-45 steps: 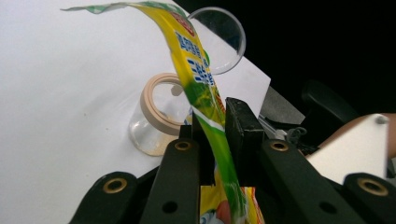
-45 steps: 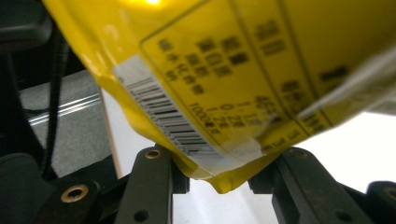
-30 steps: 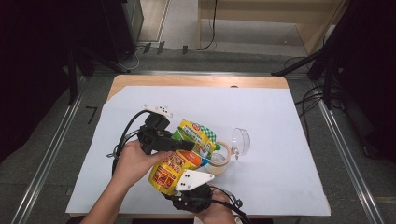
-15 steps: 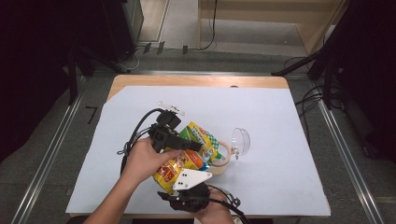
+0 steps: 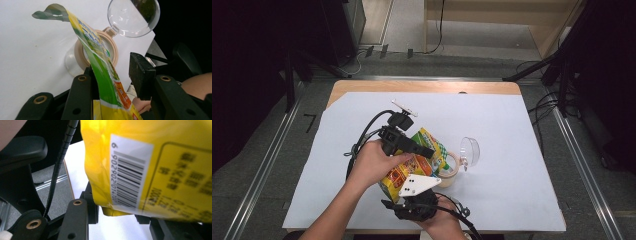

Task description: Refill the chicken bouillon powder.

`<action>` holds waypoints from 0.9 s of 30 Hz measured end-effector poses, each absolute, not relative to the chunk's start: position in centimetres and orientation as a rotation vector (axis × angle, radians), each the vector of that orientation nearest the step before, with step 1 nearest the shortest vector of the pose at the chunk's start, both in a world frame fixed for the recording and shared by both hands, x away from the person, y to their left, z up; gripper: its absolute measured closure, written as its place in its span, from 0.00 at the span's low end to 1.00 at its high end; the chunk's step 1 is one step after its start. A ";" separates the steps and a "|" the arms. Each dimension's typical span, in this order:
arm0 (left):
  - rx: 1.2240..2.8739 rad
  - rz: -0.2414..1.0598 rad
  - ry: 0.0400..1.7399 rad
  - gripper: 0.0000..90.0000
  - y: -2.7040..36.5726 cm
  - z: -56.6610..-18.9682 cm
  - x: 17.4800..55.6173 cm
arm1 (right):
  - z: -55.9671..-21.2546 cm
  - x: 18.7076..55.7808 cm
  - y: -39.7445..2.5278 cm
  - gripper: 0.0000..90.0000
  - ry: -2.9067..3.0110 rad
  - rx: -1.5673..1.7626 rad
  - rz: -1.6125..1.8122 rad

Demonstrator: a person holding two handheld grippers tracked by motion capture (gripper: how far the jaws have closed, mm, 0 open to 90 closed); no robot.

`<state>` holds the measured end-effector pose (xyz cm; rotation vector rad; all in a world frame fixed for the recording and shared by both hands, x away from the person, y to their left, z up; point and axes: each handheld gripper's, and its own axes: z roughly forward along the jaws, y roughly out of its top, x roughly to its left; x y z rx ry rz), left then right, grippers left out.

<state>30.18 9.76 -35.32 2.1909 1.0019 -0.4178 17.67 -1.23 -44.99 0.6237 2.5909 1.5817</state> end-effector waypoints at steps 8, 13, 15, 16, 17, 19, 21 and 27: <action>2.202 -0.448 1.008 0.72 9.4 -34.6 31.3 | -44.4 18.1 -1.3 0.70 2.584 0.621 1.612; 2.191 -0.471 1.017 0.73 9.3 -34.2 32.0 | -43.9 18.9 -1.3 0.70 2.577 0.613 1.620; 2.175 -0.484 1.013 0.75 9.4 -34.1 32.1 | -43.7 19.1 -1.3 0.70 2.577 0.610 1.615; 2.177 -0.486 1.008 0.77 9.4 -34.3 32.2 | -43.6 19.2 -1.3 0.70 2.574 0.609 1.615; 2.191 -0.480 1.009 0.77 9.3 -34.4 32.3 | -43.7 19.4 -1.2 0.70 2.581 0.619 1.616; 2.214 -0.475 1.005 0.79 9.1 -34.6 32.3 | -43.9 19.4 -1.2 0.70 2.594 0.641 1.606; 2.217 -0.481 1.001 0.79 9.0 -34.8 32.2 | -44.1 19.5 -1.2 0.70 2.588 0.644 1.609; 2.203 -0.490 0.996 0.81 8.9 -35.4 32.3 | -44.6 19.7 -1.4 0.70 2.600 0.654 1.606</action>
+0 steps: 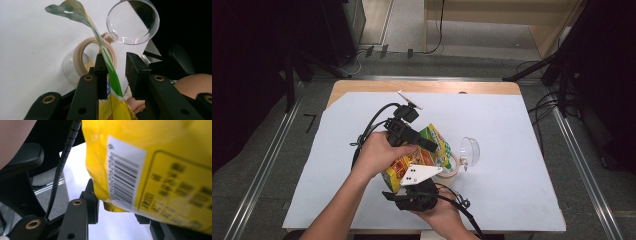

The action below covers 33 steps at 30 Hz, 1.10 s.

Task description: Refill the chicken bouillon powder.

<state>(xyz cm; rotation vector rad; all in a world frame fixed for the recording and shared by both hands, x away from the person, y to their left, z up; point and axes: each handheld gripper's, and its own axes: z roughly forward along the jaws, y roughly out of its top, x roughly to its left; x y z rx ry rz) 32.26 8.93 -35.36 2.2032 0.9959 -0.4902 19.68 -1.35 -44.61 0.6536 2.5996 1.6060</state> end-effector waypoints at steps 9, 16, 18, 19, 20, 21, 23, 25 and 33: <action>2.195 -0.484 1.004 0.82 8.8 -35.2 31.9 | -44.9 19.6 -1.3 0.71 2.606 0.627 1.584; 2.208 -0.445 0.975 0.75 8.7 -35.1 31.8 | -44.7 19.7 -1.4 0.73 2.617 0.683 1.608; 2.196 -0.440 0.969 0.73 8.8 -34.9 31.7 | -44.5 19.8 -1.6 0.73 2.604 0.714 1.639; 2.194 -0.439 0.967 0.71 8.8 -34.8 31.7 | -44.3 20.0 -1.8 0.73 2.595 0.744 1.658; 2.191 -0.438 0.964 0.70 8.8 -34.8 31.6 | -44.2 20.0 -1.9 0.73 2.589 0.753 1.666; 2.186 -0.436 0.962 0.69 8.9 -34.7 31.6 | -44.2 20.1 -2.0 0.73 2.584 0.758 1.672; 2.192 -0.431 0.955 0.69 8.9 -34.5 31.5 | -44.0 20.3 -2.2 0.73 2.568 0.780 1.695; 2.190 -0.407 0.962 0.68 8.9 -34.3 31.3 | -43.8 20.4 -2.5 0.73 2.562 0.798 1.721; 2.190 -0.380 0.986 0.70 8.9 -33.9 31.4 | -43.3 20.1 -2.4 0.68 2.531 0.744 1.709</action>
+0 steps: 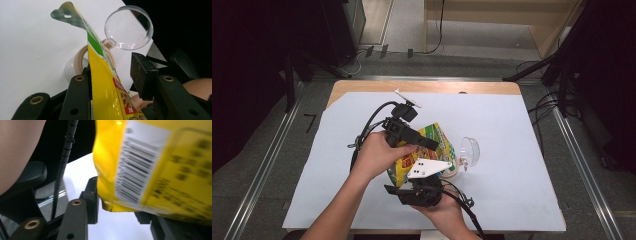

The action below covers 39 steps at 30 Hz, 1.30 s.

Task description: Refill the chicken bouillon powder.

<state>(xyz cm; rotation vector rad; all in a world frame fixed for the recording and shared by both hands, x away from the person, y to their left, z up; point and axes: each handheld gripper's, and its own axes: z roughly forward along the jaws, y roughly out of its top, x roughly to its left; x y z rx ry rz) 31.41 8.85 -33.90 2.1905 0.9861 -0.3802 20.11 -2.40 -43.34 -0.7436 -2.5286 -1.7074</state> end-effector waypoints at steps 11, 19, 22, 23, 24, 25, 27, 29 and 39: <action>2.211 -0.326 0.965 0.72 8.6 -33.3 30.9 | -43.2 19.7 -1.9 0.72 -2.662 -0.688 -1.730; 2.248 -0.270 0.960 0.75 8.5 -33.1 30.4 | -43.6 20.1 -1.8 0.72 -2.633 -0.705 -1.710; 2.258 -0.252 0.956 0.77 8.4 -32.9 30.3 | -43.7 20.1 -1.7 0.73 -2.620 -0.712 -1.714; 2.262 -0.250 0.954 0.78 8.3 -32.9 30.3 | -43.7 20.1 -1.7 0.73 -2.621 -0.714 -1.715; 2.268 -0.249 0.953 0.79 8.2 -32.9 30.4 | -43.7 20.1 -1.7 0.73 -2.617 -0.720 -1.720; 2.274 -0.252 0.946 0.79 8.1 -32.9 30.6 | -43.6 20.1 -1.7 0.73 -2.614 -0.723 -1.725; 2.270 -0.265 0.956 0.80 8.0 -32.9 31.0 | -43.5 20.4 -1.7 0.73 -2.608 -0.725 -1.729; 2.271 -0.281 0.954 0.82 8.1 -32.9 31.3 | -43.4 20.6 -1.8 0.73 -2.606 -0.723 -1.720; 2.254 -0.359 0.955 0.86 8.9 -33.4 32.8 | -43.0 21.3 -1.1 0.74 -2.583 -0.776 -1.684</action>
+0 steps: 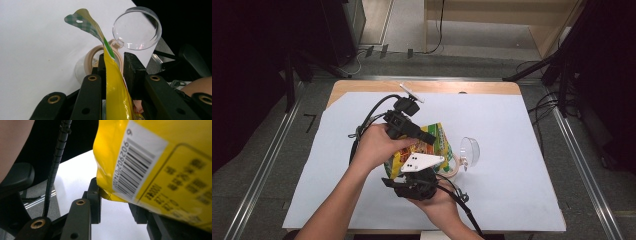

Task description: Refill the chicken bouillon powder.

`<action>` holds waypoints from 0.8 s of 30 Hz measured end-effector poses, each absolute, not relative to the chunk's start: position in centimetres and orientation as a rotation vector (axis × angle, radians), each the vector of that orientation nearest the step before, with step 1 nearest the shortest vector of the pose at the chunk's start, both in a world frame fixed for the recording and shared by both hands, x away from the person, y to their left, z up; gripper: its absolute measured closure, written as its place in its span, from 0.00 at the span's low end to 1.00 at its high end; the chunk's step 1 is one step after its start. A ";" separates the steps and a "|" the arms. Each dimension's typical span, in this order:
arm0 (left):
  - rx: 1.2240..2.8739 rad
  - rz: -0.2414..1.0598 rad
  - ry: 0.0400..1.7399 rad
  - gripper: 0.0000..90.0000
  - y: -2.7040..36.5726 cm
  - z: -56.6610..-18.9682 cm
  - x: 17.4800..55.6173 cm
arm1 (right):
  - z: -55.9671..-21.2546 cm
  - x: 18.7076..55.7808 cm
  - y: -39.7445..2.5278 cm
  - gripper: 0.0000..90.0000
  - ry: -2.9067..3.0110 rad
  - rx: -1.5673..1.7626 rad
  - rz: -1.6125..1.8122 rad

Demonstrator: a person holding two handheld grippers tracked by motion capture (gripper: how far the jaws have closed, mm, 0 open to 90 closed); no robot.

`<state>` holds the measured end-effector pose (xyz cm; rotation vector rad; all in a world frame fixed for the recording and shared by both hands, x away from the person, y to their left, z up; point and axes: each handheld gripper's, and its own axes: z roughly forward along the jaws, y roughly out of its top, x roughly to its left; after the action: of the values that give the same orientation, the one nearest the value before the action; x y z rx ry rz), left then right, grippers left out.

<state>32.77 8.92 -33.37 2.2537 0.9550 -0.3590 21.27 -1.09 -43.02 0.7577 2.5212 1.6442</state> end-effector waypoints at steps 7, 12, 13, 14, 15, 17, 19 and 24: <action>2.254 -0.326 0.935 0.87 9.0 -33.3 32.2 | -43.3 21.1 -1.0 0.75 2.515 0.712 1.623; 2.233 -0.337 0.943 0.87 9.0 -33.3 32.0 | -43.5 20.9 -1.0 0.75 2.504 0.695 1.613; 2.231 -0.334 0.942 0.87 9.0 -33.2 31.9 | -43.5 20.9 -1.0 0.75 2.502 0.694 1.608; 2.233 -0.331 0.941 0.87 9.0 -33.2 31.8 | -43.5 20.9 -1.0 0.75 2.498 0.691 1.610; 2.234 -0.327 0.938 0.87 8.9 -33.1 31.7 | -43.6 20.9 -1.0 0.75 2.489 0.687 1.609; 2.237 -0.316 0.932 0.87 8.8 -32.9 31.4 | -43.6 20.8 -1.0 0.75 2.487 0.689 1.611; 2.238 -0.304 0.939 0.87 8.7 -32.8 31.3 | -43.7 20.8 -1.0 0.75 2.484 0.686 1.611; 2.234 -0.294 0.940 0.86 8.5 -32.7 31.3 | -43.6 20.8 -1.1 0.75 2.479 0.695 1.632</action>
<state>31.29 8.51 -32.71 2.2339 0.9404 -0.2935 20.84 -1.12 -43.65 0.6953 2.4790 1.6323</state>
